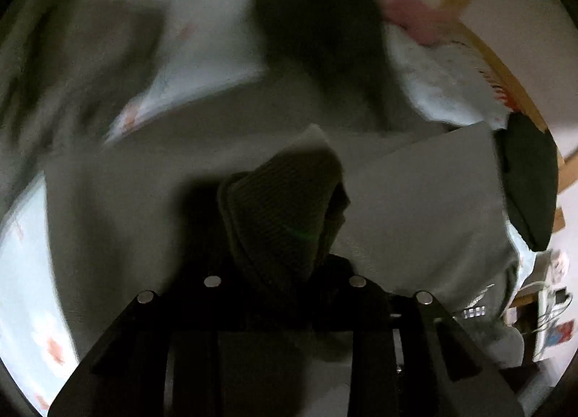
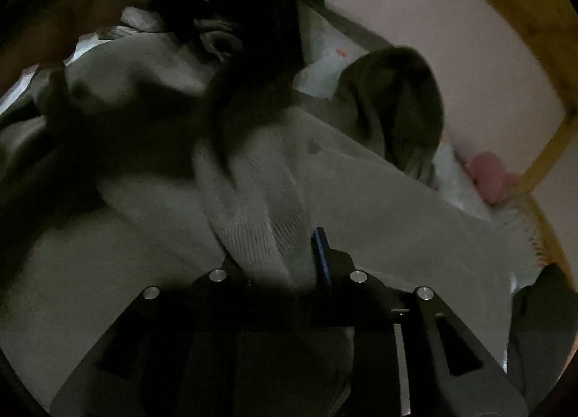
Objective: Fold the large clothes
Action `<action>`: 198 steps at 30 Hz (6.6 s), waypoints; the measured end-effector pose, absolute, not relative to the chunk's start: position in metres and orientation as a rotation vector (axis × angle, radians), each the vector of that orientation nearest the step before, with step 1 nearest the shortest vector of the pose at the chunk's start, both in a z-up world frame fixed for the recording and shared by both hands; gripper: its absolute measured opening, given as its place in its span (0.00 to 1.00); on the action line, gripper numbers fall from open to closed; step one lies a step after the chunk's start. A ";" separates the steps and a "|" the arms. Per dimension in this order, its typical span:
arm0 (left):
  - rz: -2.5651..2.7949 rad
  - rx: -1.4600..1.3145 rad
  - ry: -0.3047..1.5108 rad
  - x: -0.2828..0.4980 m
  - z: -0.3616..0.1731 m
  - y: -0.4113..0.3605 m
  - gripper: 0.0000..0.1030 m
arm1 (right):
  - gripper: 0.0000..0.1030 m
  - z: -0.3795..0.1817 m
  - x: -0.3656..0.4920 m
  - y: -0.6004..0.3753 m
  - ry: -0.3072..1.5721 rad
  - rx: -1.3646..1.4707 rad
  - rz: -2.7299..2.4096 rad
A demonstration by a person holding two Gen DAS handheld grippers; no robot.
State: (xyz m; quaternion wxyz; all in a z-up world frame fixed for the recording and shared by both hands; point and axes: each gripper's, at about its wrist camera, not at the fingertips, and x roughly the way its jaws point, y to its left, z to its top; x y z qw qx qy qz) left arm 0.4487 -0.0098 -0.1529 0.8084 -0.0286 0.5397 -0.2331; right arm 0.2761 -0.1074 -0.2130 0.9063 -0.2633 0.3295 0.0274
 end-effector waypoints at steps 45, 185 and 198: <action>-0.169 -0.029 1.019 0.365 -0.160 0.042 0.87 | 0.97 -0.202 0.360 -0.313 0.868 0.189 -0.284; -0.313 0.171 0.865 0.427 -0.190 -0.129 0.96 | 0.98 -0.218 0.281 -0.285 0.804 0.031 -0.016; -0.281 0.212 0.819 0.417 -0.192 -0.133 0.96 | 0.98 -0.221 0.287 -0.285 0.821 0.023 -0.030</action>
